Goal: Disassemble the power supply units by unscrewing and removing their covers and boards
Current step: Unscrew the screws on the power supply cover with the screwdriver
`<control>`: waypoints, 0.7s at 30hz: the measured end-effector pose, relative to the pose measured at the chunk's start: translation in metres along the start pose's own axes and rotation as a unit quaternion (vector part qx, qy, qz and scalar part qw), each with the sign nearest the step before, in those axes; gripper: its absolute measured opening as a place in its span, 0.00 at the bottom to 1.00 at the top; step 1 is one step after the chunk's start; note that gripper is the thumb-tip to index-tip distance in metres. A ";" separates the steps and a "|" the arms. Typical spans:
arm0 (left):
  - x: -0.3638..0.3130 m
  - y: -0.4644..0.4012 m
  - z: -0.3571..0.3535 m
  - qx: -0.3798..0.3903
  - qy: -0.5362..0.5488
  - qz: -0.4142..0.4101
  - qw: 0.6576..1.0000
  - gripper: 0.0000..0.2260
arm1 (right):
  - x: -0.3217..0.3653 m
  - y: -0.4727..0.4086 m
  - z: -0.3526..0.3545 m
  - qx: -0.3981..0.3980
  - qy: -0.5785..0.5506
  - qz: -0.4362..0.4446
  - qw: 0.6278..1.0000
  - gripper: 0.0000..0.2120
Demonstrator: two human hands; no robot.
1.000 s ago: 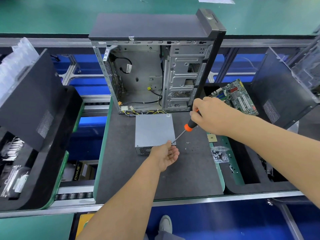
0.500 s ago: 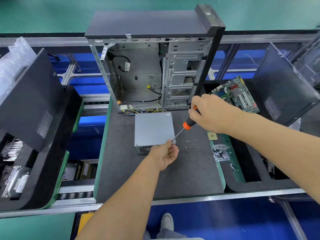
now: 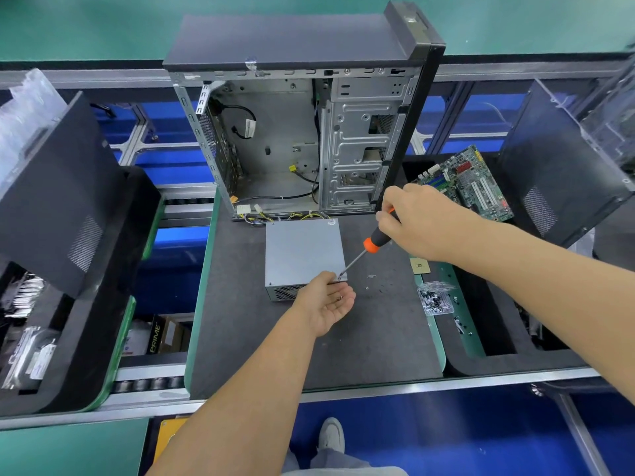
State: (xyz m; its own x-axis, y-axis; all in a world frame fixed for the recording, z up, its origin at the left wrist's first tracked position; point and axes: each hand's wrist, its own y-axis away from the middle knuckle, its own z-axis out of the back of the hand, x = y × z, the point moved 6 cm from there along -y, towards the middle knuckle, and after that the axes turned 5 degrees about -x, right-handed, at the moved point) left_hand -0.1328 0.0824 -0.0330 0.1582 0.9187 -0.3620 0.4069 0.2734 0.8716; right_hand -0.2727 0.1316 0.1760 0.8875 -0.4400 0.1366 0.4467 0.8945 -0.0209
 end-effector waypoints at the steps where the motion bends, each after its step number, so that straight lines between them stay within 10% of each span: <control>1: 0.000 0.000 0.000 0.001 0.002 0.003 1.000 0.13 | -0.001 0.001 0.002 0.001 -0.001 -0.001 1.000 0.12; 21: 0.002 -0.005 -0.003 -0.014 -0.028 -0.034 0.999 0.06 | -0.015 0.010 0.003 -0.044 -0.004 -0.022 0.999 0.10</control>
State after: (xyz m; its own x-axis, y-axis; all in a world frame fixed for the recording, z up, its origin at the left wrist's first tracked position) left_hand -0.1371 0.0839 -0.0367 0.1819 0.8799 -0.4389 0.3940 0.3437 0.8524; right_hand -0.2824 0.1475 0.1767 0.8661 -0.4779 0.1467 0.4939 0.8635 -0.1025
